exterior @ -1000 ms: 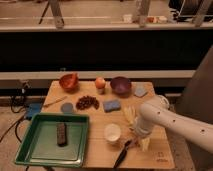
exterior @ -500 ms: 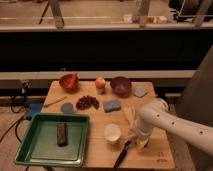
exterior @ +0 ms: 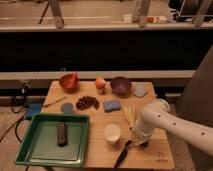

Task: Wipe purple bowl with brush

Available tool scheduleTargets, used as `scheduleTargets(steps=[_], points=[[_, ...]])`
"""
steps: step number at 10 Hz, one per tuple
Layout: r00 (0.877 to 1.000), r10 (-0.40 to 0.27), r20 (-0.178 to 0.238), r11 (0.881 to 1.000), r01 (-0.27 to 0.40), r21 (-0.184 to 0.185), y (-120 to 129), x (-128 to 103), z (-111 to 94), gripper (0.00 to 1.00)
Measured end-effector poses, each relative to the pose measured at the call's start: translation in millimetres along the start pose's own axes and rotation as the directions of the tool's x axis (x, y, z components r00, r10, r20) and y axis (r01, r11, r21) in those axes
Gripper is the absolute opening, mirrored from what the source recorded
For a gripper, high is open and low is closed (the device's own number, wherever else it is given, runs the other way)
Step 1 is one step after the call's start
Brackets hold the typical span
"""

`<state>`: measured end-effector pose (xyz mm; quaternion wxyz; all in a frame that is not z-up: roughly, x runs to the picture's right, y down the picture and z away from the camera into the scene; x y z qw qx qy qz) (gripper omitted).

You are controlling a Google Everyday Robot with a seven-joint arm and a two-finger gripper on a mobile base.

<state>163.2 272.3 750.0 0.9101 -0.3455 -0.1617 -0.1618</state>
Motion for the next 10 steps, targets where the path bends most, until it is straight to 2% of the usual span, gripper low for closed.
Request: scheduleTargets(steps=[1,2,3,4,8,10], points=[[1.000,0.000,0.001,1.000,0.000,0.000,0.5,-0.4,0.2,0.06],[1.000,-0.007,0.001,1.000,0.007,-0.004,0.2,-2.5,1.7,0.07],[1.000,-0.011,0.004,1.000,0.011,-0.007,-0.2,-4.8,2.2,0.14],[1.000,-0.012,0.005,1.000,0.013,-0.008,-0.4,-5.7,2.6,0.22],[1.000,-0.016,0.003,1.000,0.016,-0.012,-0.1,-5.8,3.8,0.66],[1.000,-0.012,0.009,1.000,0.013,-0.016,1.3,-4.1,6.0,0.79]])
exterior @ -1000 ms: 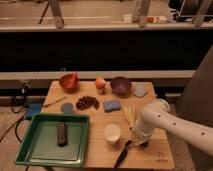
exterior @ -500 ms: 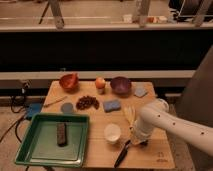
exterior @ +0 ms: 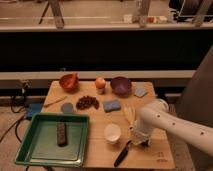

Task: Wipe purple bowl with brush

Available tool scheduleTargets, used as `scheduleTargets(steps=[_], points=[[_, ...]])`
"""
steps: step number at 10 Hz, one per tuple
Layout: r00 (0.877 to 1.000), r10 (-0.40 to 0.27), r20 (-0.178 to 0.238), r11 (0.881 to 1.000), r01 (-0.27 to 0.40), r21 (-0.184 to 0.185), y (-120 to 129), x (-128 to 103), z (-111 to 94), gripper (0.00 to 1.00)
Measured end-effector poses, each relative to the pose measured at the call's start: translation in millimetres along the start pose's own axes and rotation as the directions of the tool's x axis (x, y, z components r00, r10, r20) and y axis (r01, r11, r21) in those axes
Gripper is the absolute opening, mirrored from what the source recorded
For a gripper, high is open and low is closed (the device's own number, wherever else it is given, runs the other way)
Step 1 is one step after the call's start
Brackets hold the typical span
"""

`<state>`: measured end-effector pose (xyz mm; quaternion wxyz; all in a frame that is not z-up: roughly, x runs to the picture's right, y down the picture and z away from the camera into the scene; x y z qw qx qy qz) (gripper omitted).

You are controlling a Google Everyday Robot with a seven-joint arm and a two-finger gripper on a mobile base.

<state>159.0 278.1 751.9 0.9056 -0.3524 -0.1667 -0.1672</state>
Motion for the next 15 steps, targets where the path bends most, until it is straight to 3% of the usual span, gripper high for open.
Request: scheduleTargets(steps=[7,11,13,15], points=[[1.000,-0.002,0.024,1.000,0.001,0.008,0.7,0.4,0.5,0.80],[0.998,-0.061,0.008,0.998,0.061,-0.005,3.5,-11.6,11.1,0.80],[0.997,-0.079,-0.005,0.997,0.079,-0.012,6.9,-13.9,17.8,0.71],[0.996,-0.088,-0.015,0.996,0.088,-0.016,7.7,-13.8,23.3,0.51]])
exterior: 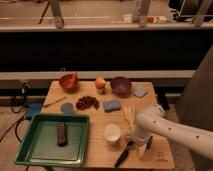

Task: Wipe purple bowl with brush

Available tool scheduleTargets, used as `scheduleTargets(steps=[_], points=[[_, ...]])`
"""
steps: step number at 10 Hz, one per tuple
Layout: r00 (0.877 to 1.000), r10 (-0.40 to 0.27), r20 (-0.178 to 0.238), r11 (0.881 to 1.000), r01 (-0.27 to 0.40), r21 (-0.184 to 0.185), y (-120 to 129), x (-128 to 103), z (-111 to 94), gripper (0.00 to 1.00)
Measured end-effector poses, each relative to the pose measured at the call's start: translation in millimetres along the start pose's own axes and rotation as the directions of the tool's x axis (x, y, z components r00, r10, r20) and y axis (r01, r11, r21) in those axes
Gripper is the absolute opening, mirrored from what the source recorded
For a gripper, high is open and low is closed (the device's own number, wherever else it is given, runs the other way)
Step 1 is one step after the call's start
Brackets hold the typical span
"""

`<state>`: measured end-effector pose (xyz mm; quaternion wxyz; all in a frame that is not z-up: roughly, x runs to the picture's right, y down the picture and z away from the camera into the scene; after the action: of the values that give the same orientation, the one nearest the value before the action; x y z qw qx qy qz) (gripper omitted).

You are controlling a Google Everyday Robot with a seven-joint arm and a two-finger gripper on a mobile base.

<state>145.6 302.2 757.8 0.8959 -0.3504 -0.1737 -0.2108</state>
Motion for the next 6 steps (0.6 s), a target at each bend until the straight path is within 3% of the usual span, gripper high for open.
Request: scheduleTargets(steps=[2,3,4,6], points=[[1.000,0.000,-0.004,1.000,0.000,0.002,-1.0,1.2,2.6,0.33],[1.000,0.002,-0.005,1.000,-0.002,-0.003,0.1,2.0,2.9,0.28],[1.000,0.005,-0.004,1.000,-0.005,-0.004,0.0,2.4,2.5,0.29],[1.000,0.009,0.000,1.000,-0.009,-0.003,0.3,3.4,-0.1,0.40]])
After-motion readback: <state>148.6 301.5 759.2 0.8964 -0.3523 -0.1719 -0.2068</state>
